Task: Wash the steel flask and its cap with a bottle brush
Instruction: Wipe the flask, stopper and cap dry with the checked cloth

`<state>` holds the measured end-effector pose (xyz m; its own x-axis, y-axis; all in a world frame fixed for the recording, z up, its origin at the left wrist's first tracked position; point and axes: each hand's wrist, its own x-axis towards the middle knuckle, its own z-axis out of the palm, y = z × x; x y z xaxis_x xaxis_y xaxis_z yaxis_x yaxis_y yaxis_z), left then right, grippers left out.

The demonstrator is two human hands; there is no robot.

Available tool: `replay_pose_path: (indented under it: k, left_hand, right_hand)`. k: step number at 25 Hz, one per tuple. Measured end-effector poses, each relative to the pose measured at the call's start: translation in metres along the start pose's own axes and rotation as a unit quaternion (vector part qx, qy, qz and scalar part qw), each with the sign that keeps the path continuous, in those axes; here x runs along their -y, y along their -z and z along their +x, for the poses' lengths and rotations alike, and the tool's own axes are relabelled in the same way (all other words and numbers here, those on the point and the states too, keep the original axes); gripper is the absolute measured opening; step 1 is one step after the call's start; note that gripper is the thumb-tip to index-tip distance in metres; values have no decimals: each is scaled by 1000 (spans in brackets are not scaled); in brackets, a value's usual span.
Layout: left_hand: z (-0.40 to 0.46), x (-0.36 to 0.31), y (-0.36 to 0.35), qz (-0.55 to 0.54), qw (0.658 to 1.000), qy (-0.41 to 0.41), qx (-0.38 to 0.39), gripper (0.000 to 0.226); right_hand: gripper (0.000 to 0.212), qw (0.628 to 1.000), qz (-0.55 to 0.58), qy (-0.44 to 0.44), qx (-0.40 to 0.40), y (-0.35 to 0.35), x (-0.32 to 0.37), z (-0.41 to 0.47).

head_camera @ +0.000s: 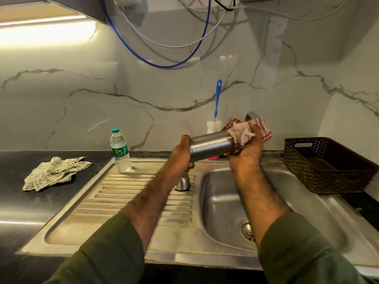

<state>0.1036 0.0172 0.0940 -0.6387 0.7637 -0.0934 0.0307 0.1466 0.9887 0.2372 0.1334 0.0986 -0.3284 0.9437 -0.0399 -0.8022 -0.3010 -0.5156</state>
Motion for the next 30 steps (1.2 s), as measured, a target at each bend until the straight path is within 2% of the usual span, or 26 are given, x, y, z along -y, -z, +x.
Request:
replay_pose_path:
  k: [4,6,8,11,13,15,17,19,20,21,22,24,26,27,28,29,30]
  left_hand:
    - [-4,12,-22,-108,988,50,103,66]
    - [4,16,-3,-70,988,58,128,78]
    - [15,15,28,18,997,25,73,89]
    - [29,-9,55,66,992,-99,-42,84]
    - [28,-35,53,129,967,-218,-36,76]
    - [18,-56,40,283,910,-303,-8,67]
    - [14,-63,30,440,837,-324,-35,60]
    - [15,-57,26,484,812,-320,-56,53]
    - [16,-52,23,507,802,-308,-66,49]
    - [16,-48,19,526,799,-279,-81,44]
    - [15,-46,15,524,812,-239,-95,39]
    - [13,-49,8,468,861,-161,-118,34]
    - [15,-56,8,418,892,-124,-123,36]
    - [20,-59,12,410,896,-123,-118,38]
    - [23,-61,20,404,900,-120,-110,38]
    - [26,-63,30,386,910,-110,-100,36]
    - [28,-64,42,361,923,-101,-90,33]
  right_hand:
    - [58,994,-60,4,91,-20,-37,-15]
    - [58,986,-131,6,104,-19,-27,-16]
    - [54,961,-250,13,117,-11,-8,-17]
    - [45,867,-467,21,172,2,6,-27]
    - [46,778,-586,4,228,5,7,-36]
    - [53,699,-656,-21,284,5,5,-40]
    - [59,674,-677,-30,294,1,5,-37]
    - [58,663,-694,-3,280,-6,1,-33]
    - [55,645,-715,28,268,-10,-3,-32]
    - [53,607,-750,74,252,-15,-9,-33]
    - [54,551,-790,129,236,-20,-17,-36]
    - [57,426,-849,259,174,-24,-36,-45]
    - [60,350,-853,367,120,-26,-49,-58]
    - [61,335,-851,386,117,-28,-51,-62]
    - [62,337,-856,369,131,-31,-50,-63]
    - [62,363,-863,312,160,-34,-45,-63]
    - [61,421,-859,217,196,-39,-35,-63]
